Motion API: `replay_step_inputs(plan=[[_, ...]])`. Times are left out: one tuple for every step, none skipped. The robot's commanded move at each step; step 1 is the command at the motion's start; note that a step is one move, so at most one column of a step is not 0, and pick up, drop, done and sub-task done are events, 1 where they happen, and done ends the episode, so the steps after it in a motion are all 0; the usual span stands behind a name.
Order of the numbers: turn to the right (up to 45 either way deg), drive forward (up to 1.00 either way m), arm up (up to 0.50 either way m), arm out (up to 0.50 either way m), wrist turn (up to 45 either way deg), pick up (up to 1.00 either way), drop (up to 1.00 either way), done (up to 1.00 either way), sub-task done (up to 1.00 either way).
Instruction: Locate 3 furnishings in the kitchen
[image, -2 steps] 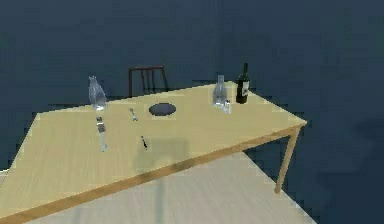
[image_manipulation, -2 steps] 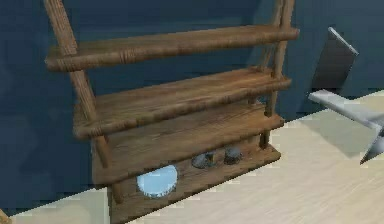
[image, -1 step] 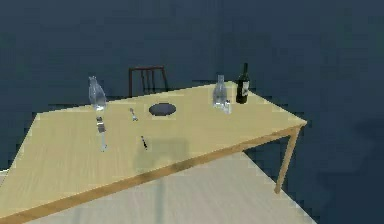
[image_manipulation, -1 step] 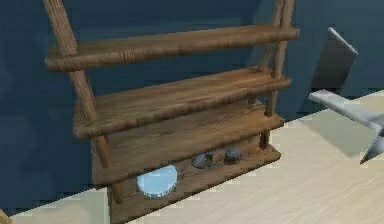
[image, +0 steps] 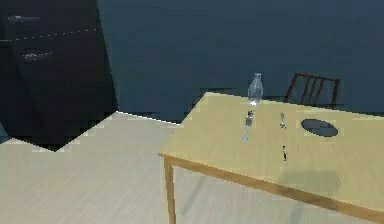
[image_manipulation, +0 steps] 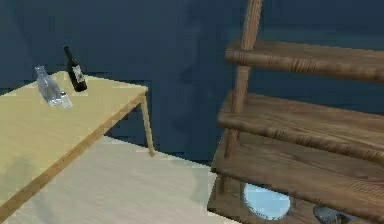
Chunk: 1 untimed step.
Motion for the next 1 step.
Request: replay_step_inputs(plan=[[-39.0,0.0,0.0,0.0,0.0,0.0,0.0,0.0,0.0]])
